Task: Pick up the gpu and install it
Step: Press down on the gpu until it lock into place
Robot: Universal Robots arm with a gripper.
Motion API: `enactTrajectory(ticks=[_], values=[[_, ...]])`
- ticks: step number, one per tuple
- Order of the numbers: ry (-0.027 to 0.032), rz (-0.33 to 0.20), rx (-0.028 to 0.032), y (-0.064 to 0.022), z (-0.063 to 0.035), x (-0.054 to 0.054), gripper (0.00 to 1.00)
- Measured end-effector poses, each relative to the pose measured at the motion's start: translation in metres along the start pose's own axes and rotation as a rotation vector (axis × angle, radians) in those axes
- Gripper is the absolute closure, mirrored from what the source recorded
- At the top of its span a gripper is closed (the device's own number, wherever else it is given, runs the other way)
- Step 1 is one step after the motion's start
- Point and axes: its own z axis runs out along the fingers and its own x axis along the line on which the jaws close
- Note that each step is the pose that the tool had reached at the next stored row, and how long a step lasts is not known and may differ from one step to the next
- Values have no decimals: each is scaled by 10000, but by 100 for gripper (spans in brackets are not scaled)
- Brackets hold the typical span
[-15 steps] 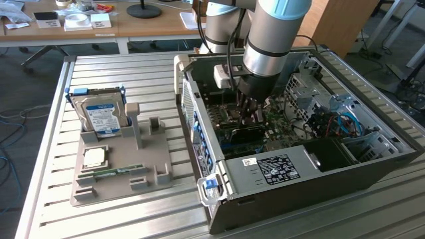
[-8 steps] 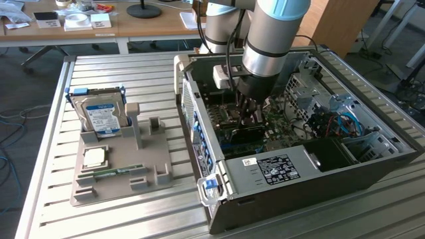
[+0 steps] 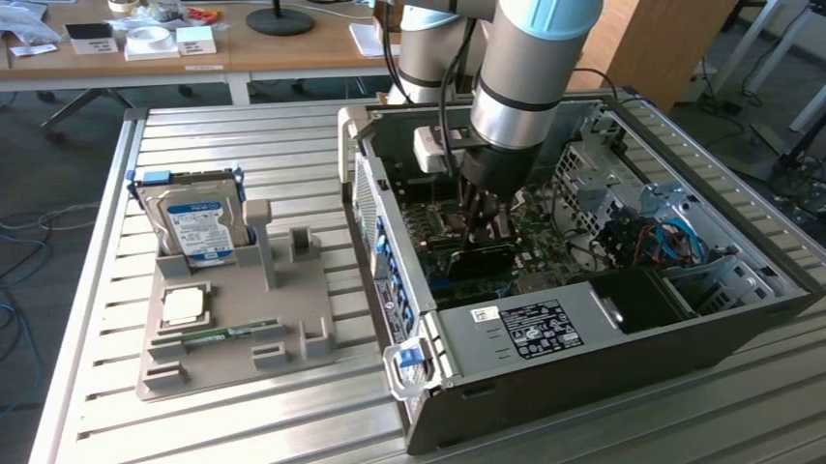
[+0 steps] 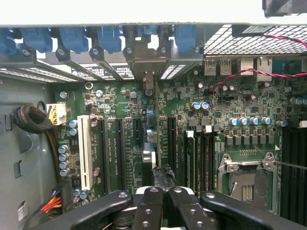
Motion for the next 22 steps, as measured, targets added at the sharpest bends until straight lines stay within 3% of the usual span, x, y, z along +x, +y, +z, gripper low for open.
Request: enactTrajectory(ticks=[22], values=[[-3,0,23,15,9,1,89]])
